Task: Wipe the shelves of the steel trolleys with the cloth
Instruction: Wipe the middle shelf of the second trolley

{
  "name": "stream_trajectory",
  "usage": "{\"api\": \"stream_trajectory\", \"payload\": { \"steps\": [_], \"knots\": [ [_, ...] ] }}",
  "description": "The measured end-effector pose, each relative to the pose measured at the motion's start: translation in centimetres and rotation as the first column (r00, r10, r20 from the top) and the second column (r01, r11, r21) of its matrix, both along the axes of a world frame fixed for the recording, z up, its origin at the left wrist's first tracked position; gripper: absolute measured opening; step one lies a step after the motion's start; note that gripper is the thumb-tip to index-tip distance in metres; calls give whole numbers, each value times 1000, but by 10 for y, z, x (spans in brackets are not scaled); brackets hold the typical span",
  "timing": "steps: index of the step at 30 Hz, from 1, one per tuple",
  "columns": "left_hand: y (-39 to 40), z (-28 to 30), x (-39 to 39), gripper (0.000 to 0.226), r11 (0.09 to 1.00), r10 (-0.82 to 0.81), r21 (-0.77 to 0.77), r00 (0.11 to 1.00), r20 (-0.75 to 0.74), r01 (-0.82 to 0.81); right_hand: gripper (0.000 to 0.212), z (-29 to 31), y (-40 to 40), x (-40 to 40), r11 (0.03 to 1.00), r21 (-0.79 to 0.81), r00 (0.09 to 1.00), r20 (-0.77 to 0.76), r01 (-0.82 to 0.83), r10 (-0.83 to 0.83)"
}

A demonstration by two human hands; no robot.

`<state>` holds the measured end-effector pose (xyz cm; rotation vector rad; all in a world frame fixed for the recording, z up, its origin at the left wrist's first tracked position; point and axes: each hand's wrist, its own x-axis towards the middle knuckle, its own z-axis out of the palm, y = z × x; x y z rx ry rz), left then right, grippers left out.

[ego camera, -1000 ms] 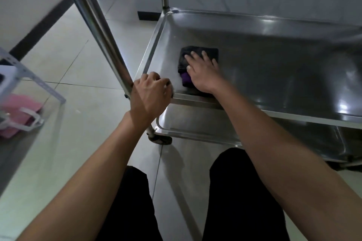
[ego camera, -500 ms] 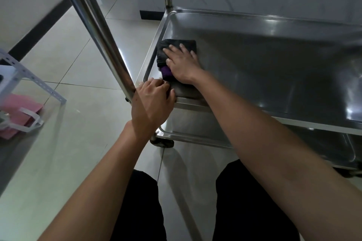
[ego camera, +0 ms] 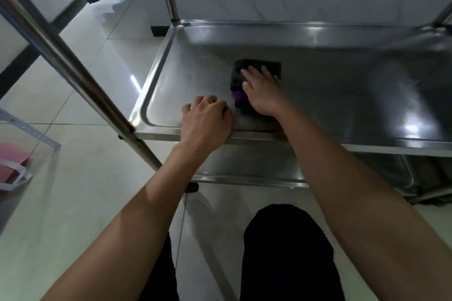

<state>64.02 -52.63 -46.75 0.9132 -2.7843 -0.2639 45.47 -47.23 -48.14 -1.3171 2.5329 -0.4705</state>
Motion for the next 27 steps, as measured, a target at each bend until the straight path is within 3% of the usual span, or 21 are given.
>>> {"api": "stream_trajectory", "payload": {
  "steps": [6, 11, 17, 27],
  "knots": [
    [46, 5, -66, 36, 985, -160, 66, 987, 5, 159, 51, -1, 82, -59, 982, 10, 982, -28, 189, -189],
    [57, 4, -80, 37, 985, -166, 52, 986, -13, 166, 50, -2, 144, -98, 955, 32, 955, -30, 296, -295],
    [54, -3, -72, 37, 977, -206, 57, 978, 11, 205, 51, -4, 150, -92, 956, 54, 956, -60, 290, -287],
    [59, 10, -73, 44, 969, -221, 132, 971, 86, 209, 51, 7, 185, -15, 964, 110, 967, -100, 244, -233]
  ]
}}
